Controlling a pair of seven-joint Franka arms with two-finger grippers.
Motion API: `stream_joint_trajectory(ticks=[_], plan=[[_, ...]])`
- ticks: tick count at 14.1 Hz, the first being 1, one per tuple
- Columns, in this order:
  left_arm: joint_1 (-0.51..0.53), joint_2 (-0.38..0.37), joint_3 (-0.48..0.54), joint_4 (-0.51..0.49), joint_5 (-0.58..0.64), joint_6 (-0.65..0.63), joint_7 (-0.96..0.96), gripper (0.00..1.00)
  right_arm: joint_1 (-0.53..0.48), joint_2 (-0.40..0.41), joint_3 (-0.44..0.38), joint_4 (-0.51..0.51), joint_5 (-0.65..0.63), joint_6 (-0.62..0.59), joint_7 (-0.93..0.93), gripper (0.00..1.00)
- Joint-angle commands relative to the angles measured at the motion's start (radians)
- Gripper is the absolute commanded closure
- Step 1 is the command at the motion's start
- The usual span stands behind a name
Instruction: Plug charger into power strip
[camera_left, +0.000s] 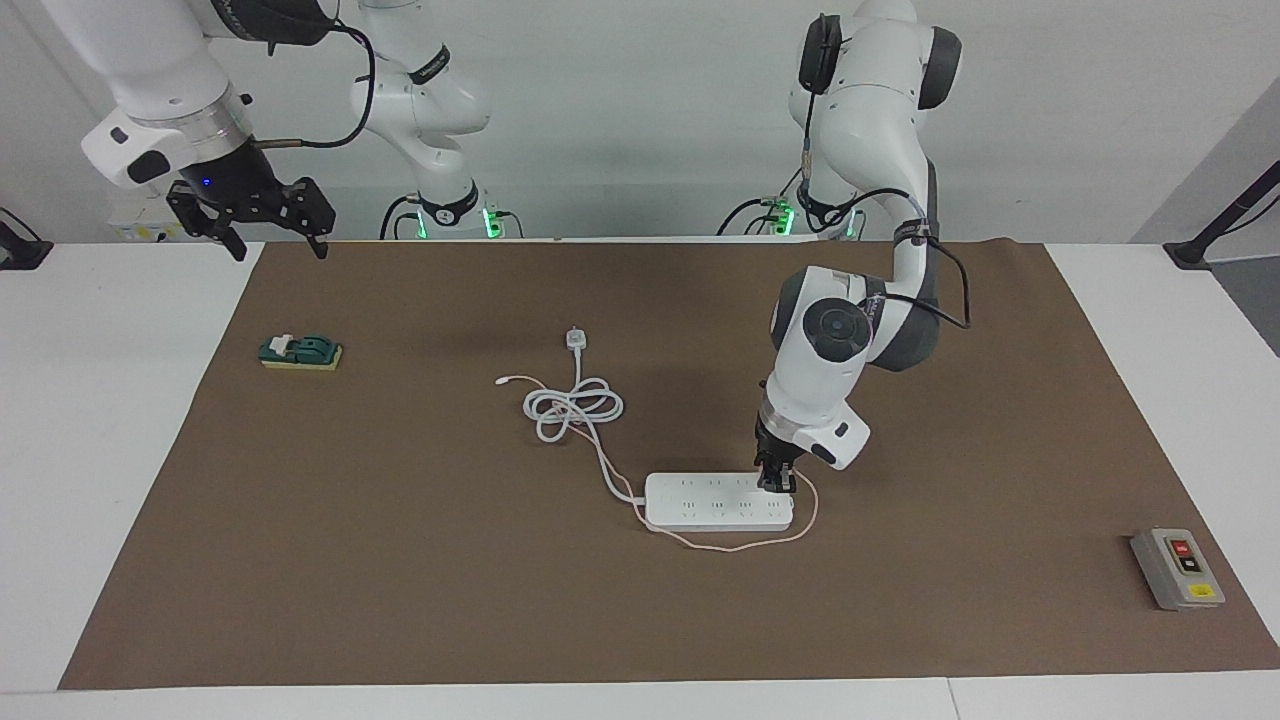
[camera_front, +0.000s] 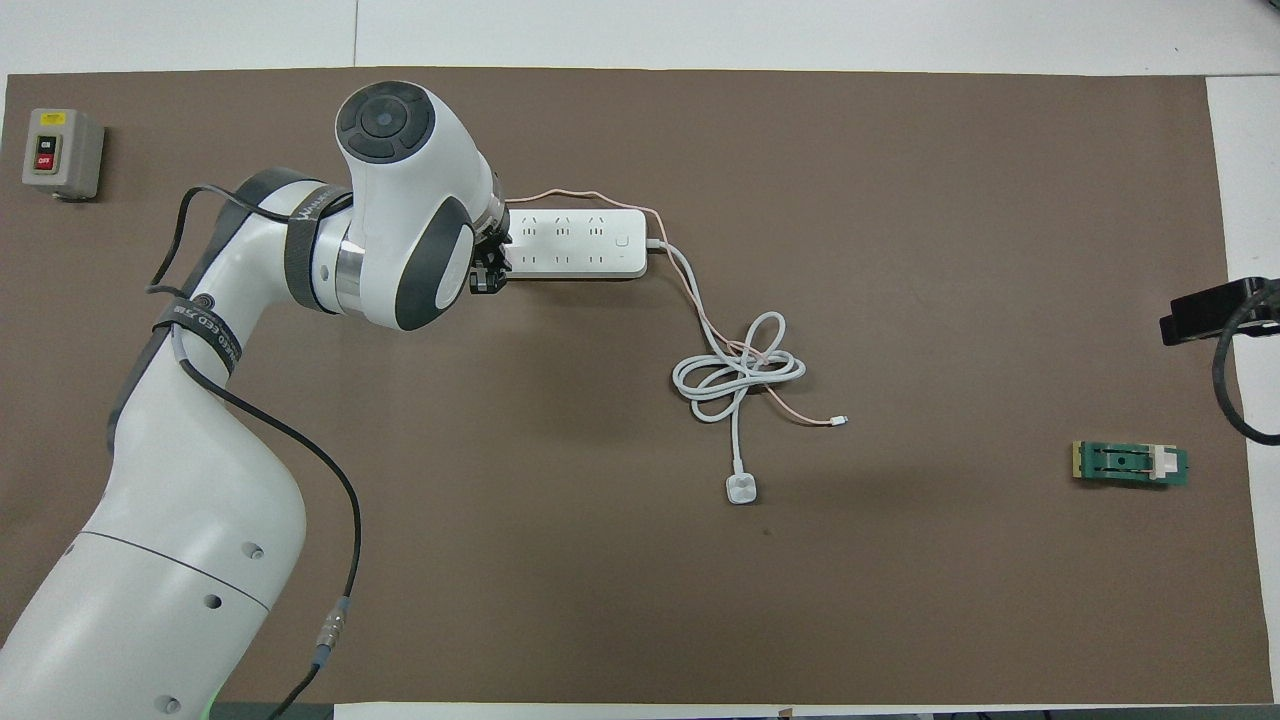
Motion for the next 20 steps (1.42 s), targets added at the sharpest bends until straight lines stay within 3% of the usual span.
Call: stream_joint_trajectory(ticks=[1, 3, 6, 17, 18, 19, 20], plan=[[-0.001, 0.036, 0.005, -0.006, 0.001, -0.041, 0.025, 1.00, -0.018, -0.016, 0.012, -0.021, 0.016, 0.010, 0.014, 0.00], [0.001, 0.042, 0.003, -0.002, 0.004, -0.047, 0.027, 1.00, -0.018, -0.016, 0.012, -0.019, 0.016, 0.010, 0.014, 0.00], [0.004, 0.097, 0.003, 0.081, 0.004, -0.111, 0.027, 1.00, -0.018, -0.016, 0.012, -0.019, 0.016, 0.010, 0.014, 0.00], [-0.001, 0.099, 0.005, 0.081, 0.004, -0.139, 0.076, 1.00, -0.018, -0.016, 0.012, -0.019, 0.016, 0.008, 0.011, 0.00], [-0.001, 0.093, 0.005, 0.080, 0.002, -0.139, 0.092, 0.94, -0.018, -0.016, 0.012, -0.021, 0.016, 0.008, 0.010, 0.00], [0.001, 0.090, 0.005, 0.080, 0.004, -0.137, 0.097, 0.47, -0.020, -0.016, 0.012, -0.021, 0.016, 0.008, 0.010, 0.00], [0.004, 0.079, 0.005, 0.080, 0.002, -0.137, 0.112, 0.29, -0.018, -0.016, 0.012, -0.021, 0.016, 0.008, 0.010, 0.00]])
